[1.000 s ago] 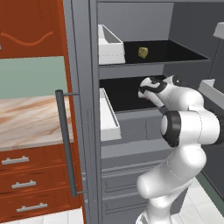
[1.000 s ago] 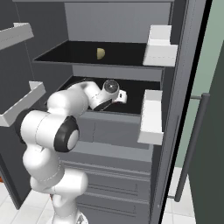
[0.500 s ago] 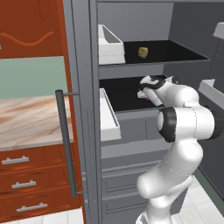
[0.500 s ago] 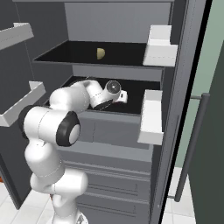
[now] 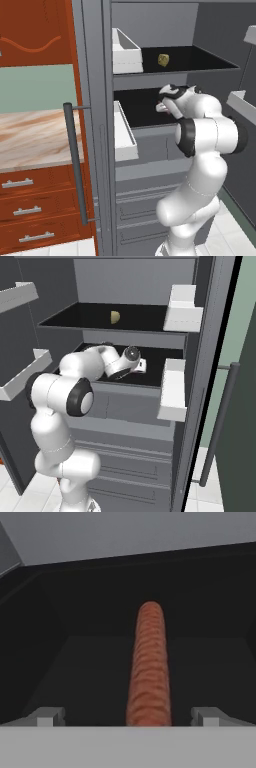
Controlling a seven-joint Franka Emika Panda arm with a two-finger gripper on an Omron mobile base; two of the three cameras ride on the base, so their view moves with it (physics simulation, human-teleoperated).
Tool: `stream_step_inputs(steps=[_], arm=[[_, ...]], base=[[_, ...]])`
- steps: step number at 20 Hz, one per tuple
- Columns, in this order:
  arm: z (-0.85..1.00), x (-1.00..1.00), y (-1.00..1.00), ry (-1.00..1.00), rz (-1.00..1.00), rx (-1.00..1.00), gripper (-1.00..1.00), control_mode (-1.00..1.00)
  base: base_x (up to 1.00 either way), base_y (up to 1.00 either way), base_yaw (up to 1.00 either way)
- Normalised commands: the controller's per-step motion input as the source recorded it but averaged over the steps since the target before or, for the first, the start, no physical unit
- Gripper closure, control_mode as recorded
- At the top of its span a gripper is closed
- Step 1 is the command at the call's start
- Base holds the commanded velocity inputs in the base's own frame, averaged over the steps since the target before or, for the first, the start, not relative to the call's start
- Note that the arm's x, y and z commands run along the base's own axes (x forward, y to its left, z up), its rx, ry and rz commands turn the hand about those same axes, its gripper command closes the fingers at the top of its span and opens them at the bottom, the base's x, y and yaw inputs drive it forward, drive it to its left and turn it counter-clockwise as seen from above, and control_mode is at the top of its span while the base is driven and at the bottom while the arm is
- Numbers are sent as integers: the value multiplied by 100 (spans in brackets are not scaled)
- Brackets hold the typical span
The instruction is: Retrieve the sausage and cheese from the fridge and place them on the cutting board on the counter.
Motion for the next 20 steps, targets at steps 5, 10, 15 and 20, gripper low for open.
stream_step_inputs(steps=[5, 10, 15, 20], arm=[[0, 19, 0, 3, 1, 0, -100, -100], [-5, 17, 0, 1, 2, 0, -100, -100], [-11, 17, 0, 4, 2, 0, -100, -100], [-15, 9, 0, 4, 1, -1, -100, -100]], base=[[0, 0, 0], [0, 0, 0], [0, 0, 0], [0, 0, 0]])
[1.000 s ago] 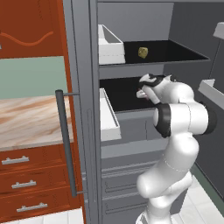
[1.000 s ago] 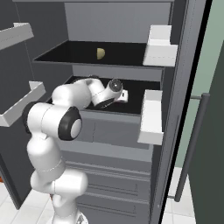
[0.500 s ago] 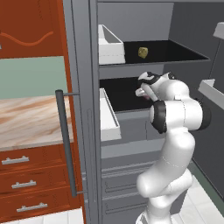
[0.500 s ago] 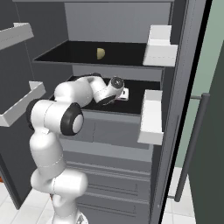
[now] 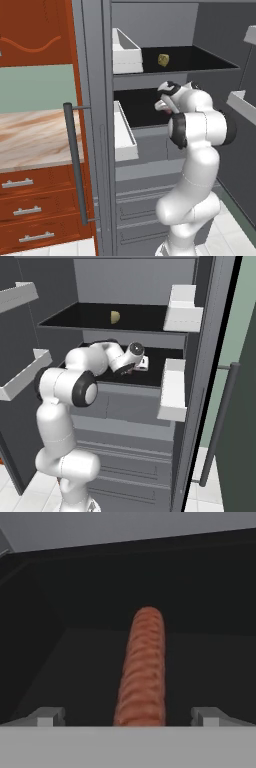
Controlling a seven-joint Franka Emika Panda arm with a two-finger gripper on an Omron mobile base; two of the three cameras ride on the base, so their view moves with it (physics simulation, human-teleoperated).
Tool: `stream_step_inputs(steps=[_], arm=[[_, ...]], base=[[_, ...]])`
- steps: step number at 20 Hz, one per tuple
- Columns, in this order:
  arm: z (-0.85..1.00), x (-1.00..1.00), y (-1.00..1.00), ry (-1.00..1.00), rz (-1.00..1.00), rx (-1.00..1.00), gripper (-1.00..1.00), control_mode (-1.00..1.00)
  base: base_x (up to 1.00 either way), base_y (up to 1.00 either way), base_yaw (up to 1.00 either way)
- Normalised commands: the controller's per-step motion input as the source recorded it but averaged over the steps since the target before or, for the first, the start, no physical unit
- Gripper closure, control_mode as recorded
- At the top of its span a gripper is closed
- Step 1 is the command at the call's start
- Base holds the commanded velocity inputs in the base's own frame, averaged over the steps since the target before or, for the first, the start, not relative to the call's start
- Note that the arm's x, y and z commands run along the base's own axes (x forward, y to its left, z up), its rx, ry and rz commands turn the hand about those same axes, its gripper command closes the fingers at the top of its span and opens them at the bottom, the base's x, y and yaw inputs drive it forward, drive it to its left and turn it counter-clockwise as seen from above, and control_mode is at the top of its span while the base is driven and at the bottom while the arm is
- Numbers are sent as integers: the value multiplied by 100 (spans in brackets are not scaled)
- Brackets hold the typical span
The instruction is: Retrieve the sausage and cheese from the fridge and place them on the cutting board on the counter.
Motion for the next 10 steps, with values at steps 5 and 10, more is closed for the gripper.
stream_step_inputs(steps=[5, 10], arm=[[-7, 10, 0, 2, 2, 0, -100, -100], [-17, 1, 0, 2, 2, 0, -100, -100]], base=[[0, 0, 0], [0, 0, 0]])
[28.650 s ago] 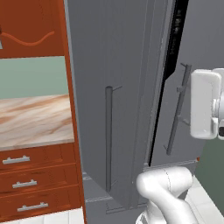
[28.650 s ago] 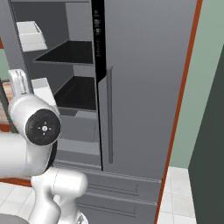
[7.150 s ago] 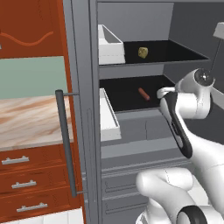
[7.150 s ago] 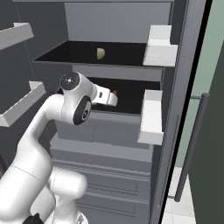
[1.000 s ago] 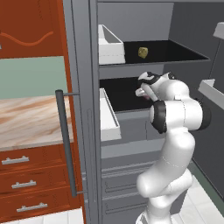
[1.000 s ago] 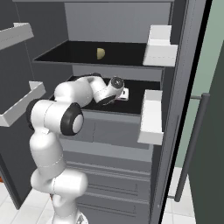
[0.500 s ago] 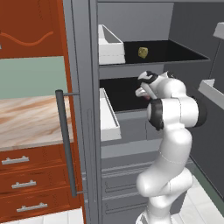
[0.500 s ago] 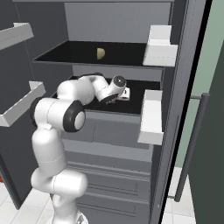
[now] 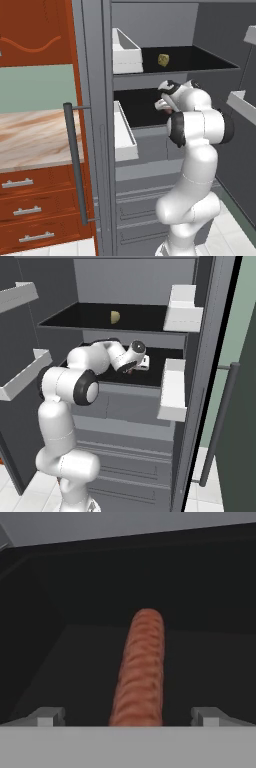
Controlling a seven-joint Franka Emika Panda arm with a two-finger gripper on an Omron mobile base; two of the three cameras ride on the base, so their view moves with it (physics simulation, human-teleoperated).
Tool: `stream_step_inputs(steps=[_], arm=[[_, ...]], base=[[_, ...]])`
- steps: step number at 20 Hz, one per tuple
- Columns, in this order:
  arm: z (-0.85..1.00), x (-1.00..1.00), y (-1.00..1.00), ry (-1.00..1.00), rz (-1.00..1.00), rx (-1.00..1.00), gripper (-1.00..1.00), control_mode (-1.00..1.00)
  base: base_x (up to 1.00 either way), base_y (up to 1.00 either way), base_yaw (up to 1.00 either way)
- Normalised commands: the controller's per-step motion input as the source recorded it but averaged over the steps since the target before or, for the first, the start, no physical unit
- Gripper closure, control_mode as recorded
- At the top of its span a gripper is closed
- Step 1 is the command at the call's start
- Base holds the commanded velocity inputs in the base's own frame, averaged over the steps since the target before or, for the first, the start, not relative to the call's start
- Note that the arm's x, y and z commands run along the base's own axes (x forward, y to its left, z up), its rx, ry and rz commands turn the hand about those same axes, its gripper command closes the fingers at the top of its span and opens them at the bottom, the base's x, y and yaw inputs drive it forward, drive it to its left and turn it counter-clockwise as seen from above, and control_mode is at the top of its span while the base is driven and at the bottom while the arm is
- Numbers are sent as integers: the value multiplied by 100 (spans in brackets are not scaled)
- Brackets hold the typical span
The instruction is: Retrieve the sausage and cheese from the fridge and place them on the cutting board on the counter.
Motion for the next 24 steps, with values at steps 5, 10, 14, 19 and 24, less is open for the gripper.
stream_step_inputs(steps=[5, 10, 14, 19, 24], arm=[[-28, -5, 4, 0, 2, -2, 100, -100], [-26, -13, 0, 0, 1, -3, 100, -100], [-17, -16, 0, 0, 0, -1, 100, -100], [9, -26, 0, 0, 0, 0, 100, -100], [19, -51, 0, 2, 0, 2, 100, -100]], base=[[0, 0, 0], [0, 0, 0], [0, 0, 0], [0, 0, 0], [0, 0, 0]])
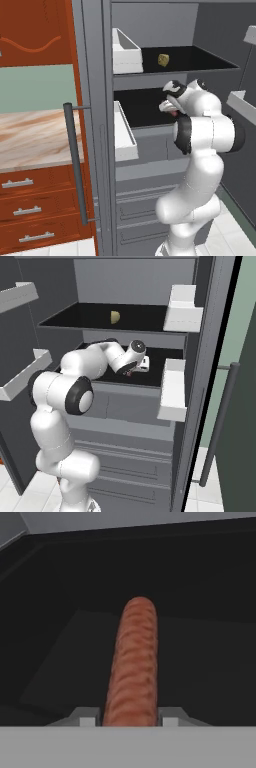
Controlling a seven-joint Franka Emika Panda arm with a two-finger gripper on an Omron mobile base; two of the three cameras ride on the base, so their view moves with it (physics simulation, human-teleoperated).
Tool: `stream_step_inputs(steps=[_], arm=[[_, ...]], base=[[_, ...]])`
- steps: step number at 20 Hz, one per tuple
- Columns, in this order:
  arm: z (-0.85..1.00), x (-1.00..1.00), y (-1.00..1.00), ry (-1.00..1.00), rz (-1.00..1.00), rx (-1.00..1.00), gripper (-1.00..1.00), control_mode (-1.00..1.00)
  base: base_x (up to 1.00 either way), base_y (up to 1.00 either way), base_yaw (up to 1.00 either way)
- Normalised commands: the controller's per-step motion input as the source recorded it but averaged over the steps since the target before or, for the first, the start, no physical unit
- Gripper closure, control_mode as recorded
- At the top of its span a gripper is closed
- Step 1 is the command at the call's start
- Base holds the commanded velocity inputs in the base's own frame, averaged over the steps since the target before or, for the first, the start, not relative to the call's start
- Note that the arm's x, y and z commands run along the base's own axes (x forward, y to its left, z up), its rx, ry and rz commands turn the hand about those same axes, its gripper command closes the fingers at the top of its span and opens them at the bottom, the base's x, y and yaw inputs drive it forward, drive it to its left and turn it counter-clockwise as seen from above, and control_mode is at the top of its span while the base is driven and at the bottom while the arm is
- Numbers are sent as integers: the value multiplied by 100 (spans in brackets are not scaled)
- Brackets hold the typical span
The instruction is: Retrieve the sausage and cheese from the fridge and place them on the cutting board on the counter.
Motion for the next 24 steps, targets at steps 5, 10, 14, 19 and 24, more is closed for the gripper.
stream_step_inputs(steps=[5, 10, 14, 19, 24], arm=[[31, -45, 1, 1, 0, 0, 100, -100], [39, -41, 1, 0, 0, 0, 100, -100], [36, -52, 0, 2, 0, 0, 100, -100], [23, -64, 1, -1, 0, 0, 100, -100], [28, -54, 3, -1, -4, 0, 100, -100]], base=[[0, 0, 0], [0, 0, 0], [0, 0, 0], [0, 0, 0], [0, 0, 0]])
